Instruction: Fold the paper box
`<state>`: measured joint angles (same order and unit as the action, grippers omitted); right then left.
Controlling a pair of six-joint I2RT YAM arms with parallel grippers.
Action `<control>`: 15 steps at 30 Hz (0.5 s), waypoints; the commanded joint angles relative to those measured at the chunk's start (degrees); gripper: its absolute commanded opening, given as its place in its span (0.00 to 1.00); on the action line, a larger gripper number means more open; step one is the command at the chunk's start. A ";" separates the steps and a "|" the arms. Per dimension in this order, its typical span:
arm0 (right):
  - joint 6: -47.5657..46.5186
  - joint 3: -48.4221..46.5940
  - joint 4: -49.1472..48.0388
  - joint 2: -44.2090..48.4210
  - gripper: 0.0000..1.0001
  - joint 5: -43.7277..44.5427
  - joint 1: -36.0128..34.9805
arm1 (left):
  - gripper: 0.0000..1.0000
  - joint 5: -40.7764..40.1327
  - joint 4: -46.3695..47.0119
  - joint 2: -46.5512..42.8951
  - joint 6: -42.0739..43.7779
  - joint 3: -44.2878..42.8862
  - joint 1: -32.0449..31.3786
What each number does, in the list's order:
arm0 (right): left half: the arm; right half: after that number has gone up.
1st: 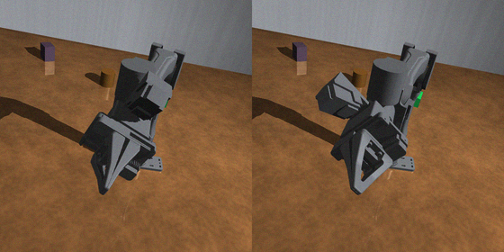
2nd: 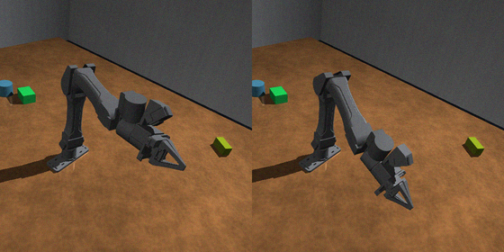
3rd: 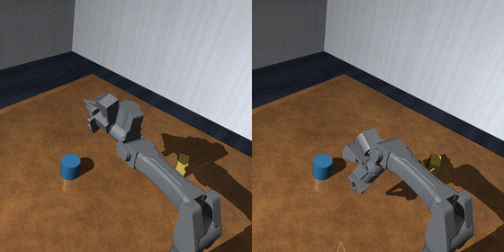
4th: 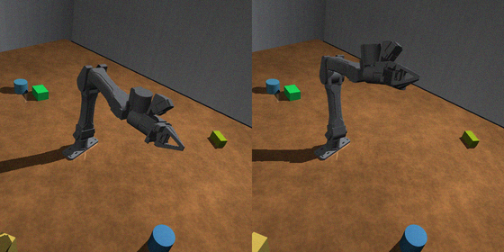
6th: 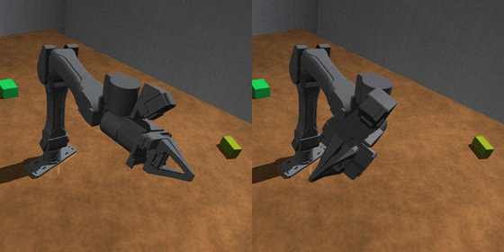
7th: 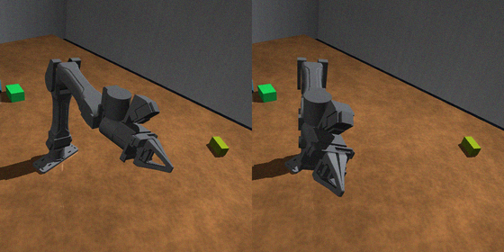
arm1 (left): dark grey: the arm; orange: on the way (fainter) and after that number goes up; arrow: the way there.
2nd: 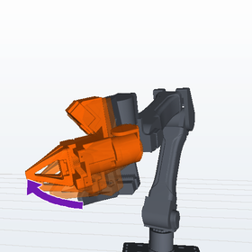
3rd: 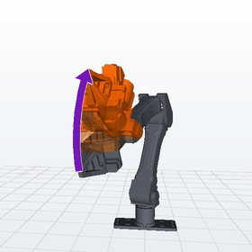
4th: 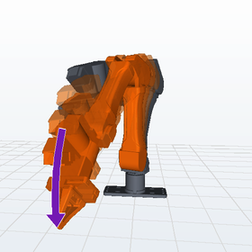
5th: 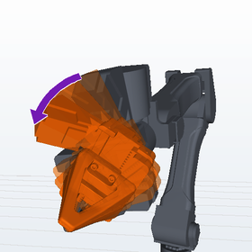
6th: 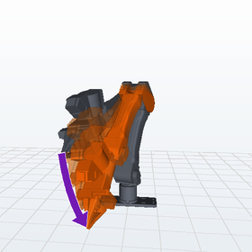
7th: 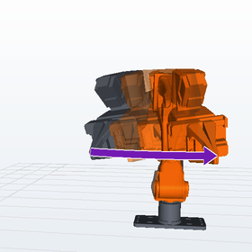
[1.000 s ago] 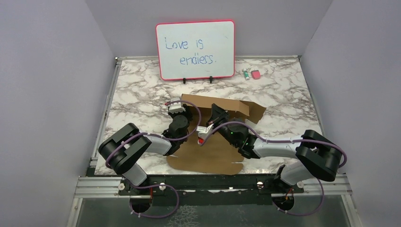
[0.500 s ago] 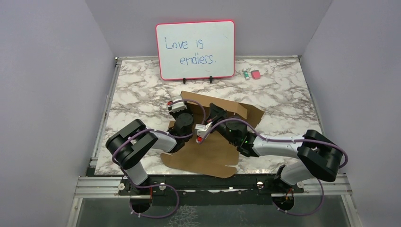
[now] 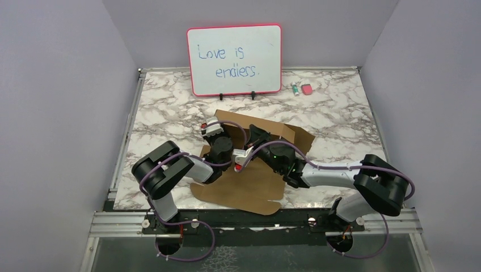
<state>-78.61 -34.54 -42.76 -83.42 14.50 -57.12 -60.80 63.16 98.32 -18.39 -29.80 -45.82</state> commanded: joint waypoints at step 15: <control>0.47 0.46 -2.20 -2.86 0.04 -0.47 -1.37 | 0.67 11.44 -8.53 -13.25 -2.89 8.47 0.56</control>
<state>-79.05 -34.54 -45.32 -84.68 14.55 -57.76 -53.34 57.47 89.06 -20.36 -23.35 -45.43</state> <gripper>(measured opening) 0.045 0.622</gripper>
